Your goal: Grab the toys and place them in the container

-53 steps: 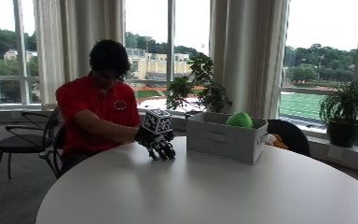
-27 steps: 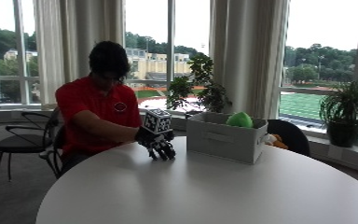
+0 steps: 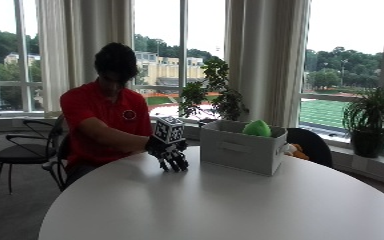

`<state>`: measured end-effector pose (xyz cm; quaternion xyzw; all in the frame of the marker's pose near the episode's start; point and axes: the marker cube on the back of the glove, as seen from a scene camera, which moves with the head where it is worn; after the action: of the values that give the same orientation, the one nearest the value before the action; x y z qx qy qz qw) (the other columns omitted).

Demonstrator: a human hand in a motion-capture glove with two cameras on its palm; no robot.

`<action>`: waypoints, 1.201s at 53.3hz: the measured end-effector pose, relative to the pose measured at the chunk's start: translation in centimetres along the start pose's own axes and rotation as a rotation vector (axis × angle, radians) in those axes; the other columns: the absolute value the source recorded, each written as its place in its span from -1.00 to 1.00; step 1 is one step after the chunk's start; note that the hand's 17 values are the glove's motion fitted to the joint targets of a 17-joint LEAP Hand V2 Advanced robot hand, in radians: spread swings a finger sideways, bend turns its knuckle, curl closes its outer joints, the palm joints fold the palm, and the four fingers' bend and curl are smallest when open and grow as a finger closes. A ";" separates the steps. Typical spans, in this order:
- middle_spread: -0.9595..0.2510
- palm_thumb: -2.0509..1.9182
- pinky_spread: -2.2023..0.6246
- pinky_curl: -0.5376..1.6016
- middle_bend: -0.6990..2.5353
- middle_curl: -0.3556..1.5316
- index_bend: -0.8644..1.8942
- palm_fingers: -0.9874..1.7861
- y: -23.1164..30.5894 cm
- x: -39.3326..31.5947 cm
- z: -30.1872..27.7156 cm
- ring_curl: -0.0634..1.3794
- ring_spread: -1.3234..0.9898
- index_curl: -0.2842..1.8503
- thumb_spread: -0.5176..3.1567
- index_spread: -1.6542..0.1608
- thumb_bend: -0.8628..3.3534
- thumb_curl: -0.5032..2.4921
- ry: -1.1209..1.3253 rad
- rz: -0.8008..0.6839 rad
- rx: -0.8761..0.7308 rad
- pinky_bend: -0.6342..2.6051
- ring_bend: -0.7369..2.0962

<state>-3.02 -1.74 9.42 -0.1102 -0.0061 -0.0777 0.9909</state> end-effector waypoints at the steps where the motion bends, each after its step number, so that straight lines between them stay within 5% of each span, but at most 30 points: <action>1: 0.11 0.06 0.38 -0.17 -0.46 -0.27 -0.23 -0.04 -0.1 0.1 -0.1 -0.48 -0.27 -0.34 -0.02 0.32 -0.60 -0.46 -0.004 0.004 -0.003 -0.05 -0.19; 64: 0.11 0.06 0.38 -0.18 -0.46 -0.27 -0.24 -0.04 0.1 -0.2 0.0 -0.48 -0.28 -0.33 -0.02 0.32 -0.60 -0.46 -0.003 0.006 -0.006 -0.05 -0.19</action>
<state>-3.16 -1.62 9.37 -0.1132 -0.0072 -0.0746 0.9907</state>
